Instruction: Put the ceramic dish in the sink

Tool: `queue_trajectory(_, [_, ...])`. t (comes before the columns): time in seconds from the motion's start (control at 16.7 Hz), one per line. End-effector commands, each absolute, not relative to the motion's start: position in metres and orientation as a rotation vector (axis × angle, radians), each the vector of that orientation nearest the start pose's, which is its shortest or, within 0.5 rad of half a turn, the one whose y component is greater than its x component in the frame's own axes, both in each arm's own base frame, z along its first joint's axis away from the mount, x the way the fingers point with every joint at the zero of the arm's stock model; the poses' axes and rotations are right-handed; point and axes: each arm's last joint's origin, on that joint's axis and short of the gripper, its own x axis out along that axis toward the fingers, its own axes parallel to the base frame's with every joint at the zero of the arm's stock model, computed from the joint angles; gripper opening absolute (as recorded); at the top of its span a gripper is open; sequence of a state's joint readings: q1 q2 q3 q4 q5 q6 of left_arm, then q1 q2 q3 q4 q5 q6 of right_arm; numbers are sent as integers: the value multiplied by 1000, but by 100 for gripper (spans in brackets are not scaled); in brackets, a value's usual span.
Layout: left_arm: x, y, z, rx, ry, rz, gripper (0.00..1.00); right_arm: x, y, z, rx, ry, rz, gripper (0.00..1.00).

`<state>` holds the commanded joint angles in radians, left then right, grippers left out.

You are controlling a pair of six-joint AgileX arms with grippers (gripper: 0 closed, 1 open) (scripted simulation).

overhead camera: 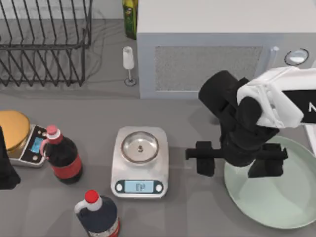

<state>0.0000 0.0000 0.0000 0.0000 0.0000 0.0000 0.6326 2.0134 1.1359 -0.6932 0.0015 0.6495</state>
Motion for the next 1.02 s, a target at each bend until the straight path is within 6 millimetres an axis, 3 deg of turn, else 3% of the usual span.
queue_trajectory(0.36, [106,-1,160,0,0,0,100,274,204,89,8,1571,-8,2])
queue_trajectory(0.84, [106,-1,160,0,0,0,100,274,204,89,8,1571,-8,0])
queue_trajectory(0.9, [106,-1,160,0,0,0,100,278,198,123,47,1476,20,0])
queue_trajectory(1.02, [106,-1,160,0,0,0,100,279,200,125,46,1478,19,0])
